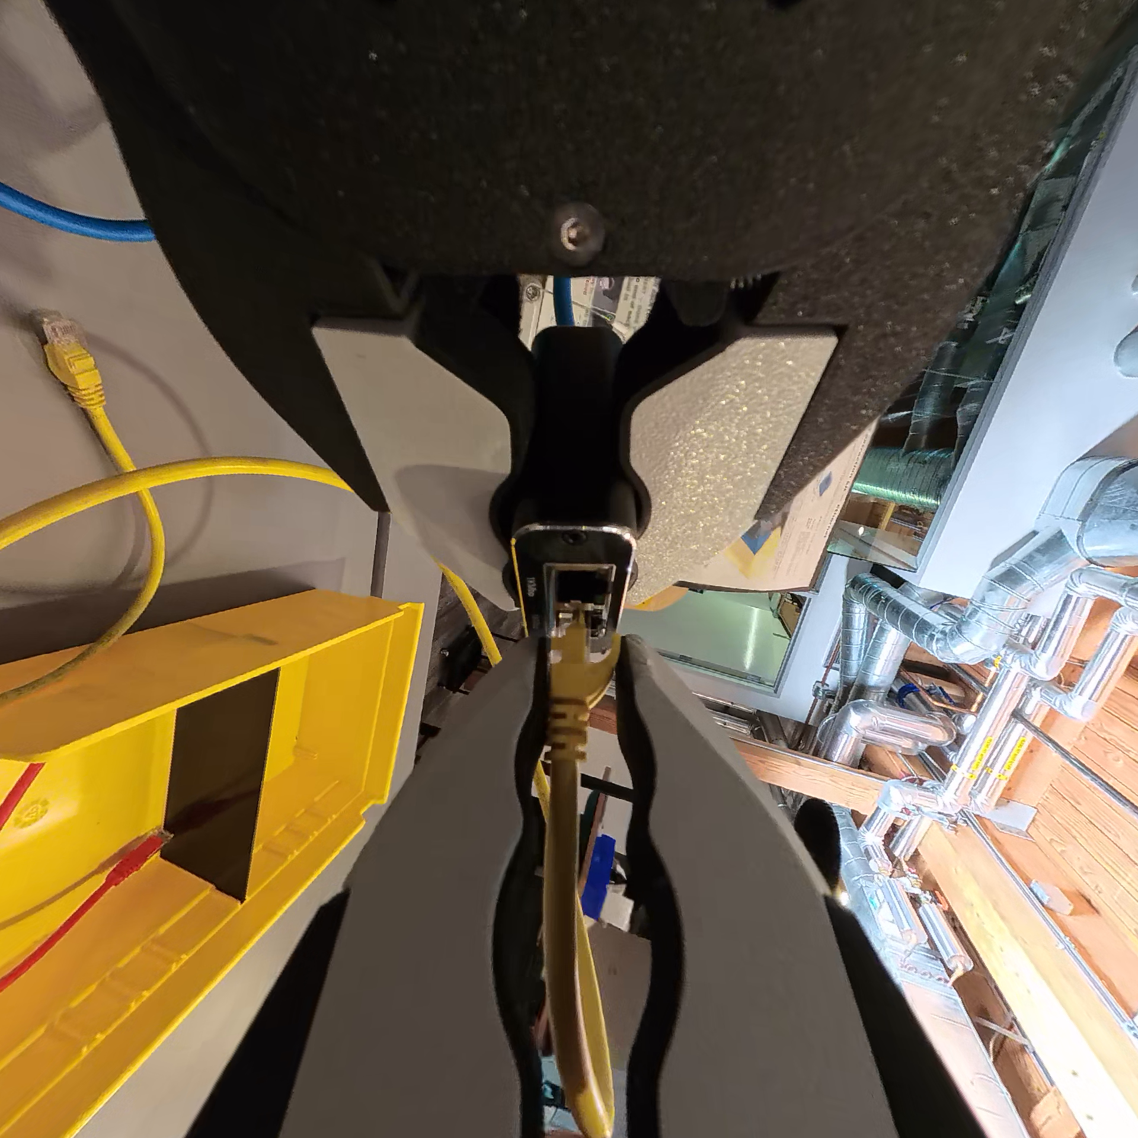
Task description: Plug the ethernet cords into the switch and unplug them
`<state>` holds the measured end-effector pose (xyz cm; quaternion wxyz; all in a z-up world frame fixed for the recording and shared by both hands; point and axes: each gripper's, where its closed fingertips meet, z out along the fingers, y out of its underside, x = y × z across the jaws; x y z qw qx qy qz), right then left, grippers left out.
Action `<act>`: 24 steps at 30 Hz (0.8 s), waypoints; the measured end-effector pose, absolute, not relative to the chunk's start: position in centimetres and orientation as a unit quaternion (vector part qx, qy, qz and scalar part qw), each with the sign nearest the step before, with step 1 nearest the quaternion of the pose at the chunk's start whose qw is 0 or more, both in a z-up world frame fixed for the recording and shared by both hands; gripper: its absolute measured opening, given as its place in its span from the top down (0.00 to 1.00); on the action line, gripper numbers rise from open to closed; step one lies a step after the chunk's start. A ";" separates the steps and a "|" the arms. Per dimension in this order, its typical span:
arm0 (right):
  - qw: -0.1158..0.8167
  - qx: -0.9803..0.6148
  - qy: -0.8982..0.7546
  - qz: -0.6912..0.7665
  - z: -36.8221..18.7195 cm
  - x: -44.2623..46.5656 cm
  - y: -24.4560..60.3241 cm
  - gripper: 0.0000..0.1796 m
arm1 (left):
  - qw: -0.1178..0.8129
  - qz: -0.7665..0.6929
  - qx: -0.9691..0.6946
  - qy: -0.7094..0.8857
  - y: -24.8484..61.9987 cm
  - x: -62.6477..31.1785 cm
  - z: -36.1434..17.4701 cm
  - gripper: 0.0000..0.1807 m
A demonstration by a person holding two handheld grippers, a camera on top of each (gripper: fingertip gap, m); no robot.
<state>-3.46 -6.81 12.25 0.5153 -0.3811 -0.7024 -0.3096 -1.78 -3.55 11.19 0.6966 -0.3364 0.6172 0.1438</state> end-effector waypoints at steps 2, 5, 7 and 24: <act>0.510 -0.379 -0.708 -0.309 12.2 -3.4 -7.0 0.90 | 0.697 0.147 -0.330 0.619 -3.7 -1.7 11.2 0.85; 0.494 -0.387 -0.717 -0.302 12.1 -3.3 -7.0 0.90 | 0.701 0.155 -0.323 0.617 -3.7 -1.7 11.2 0.85; 0.492 -0.400 -0.721 -0.280 12.2 -3.4 -7.2 0.91 | 0.704 0.143 -0.324 0.616 -3.9 -1.6 11.4 0.85; 0.294 -0.552 -0.766 -0.151 8.1 -1.8 -3.9 0.90 | 0.622 0.001 -0.438 0.649 -0.8 -0.2 5.9 0.85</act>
